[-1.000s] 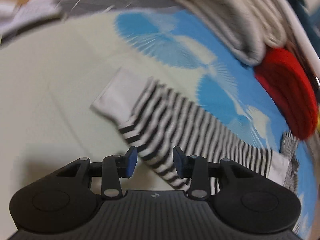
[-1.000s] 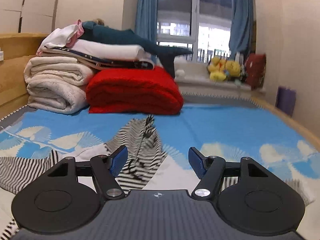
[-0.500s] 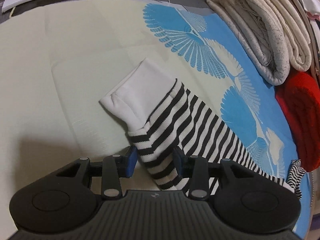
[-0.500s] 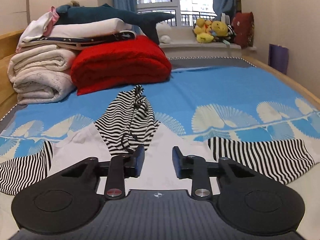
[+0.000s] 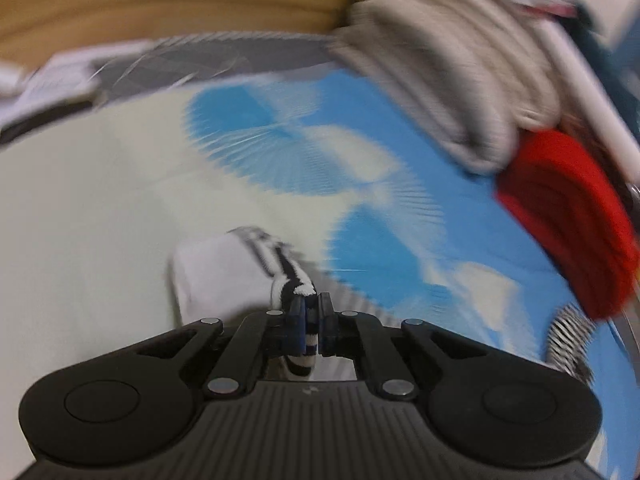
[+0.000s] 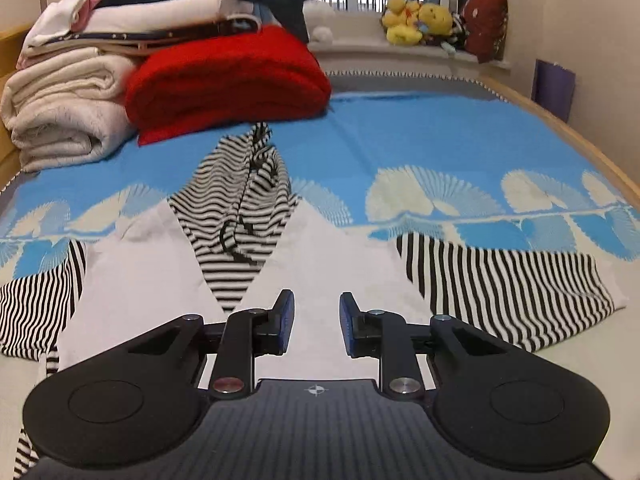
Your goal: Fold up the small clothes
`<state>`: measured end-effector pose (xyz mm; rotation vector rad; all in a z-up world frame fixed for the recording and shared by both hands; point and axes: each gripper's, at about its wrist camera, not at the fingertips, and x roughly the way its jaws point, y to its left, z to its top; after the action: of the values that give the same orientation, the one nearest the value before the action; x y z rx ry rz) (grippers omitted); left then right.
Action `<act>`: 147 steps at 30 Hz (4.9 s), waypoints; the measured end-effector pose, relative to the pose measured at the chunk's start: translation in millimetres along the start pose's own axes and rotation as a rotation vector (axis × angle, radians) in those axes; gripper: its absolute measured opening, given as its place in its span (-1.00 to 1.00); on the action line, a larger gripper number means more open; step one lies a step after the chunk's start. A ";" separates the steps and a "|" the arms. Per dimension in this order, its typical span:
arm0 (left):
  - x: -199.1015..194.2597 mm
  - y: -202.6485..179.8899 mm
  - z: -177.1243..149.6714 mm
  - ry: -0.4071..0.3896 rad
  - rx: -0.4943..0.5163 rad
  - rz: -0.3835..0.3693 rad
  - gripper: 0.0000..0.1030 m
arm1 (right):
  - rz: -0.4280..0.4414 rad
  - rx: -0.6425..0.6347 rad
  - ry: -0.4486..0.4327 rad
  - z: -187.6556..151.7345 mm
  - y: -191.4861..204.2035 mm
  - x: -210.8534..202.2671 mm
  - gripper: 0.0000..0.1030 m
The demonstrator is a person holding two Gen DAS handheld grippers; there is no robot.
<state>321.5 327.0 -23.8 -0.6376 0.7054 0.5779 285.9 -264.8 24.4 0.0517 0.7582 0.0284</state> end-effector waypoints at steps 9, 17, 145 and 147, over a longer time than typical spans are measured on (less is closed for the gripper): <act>-62.5 -165.9 -103.9 0.238 0.378 -0.569 -0.85 | 0.003 -0.001 0.062 -2.5 3.0 10.7 -0.50; -52.8 -186.2 -116.5 0.285 0.491 -0.463 -0.68 | 0.018 0.007 0.119 1.8 9.5 27.8 -0.50; -19.3 -242.6 -206.8 0.285 0.993 -0.284 -0.22 | -0.351 0.995 -0.047 -61.4 -397.9 112.6 -0.38; -19.9 -242.9 -206.3 0.283 0.993 -0.287 -0.22 | -0.359 0.975 -0.043 -59.0 -395.7 113.3 -0.39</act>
<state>388.4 16.0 -51.2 0.1228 1.0279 -0.1665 330.4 -652.7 -118.8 0.8382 0.6696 -0.6861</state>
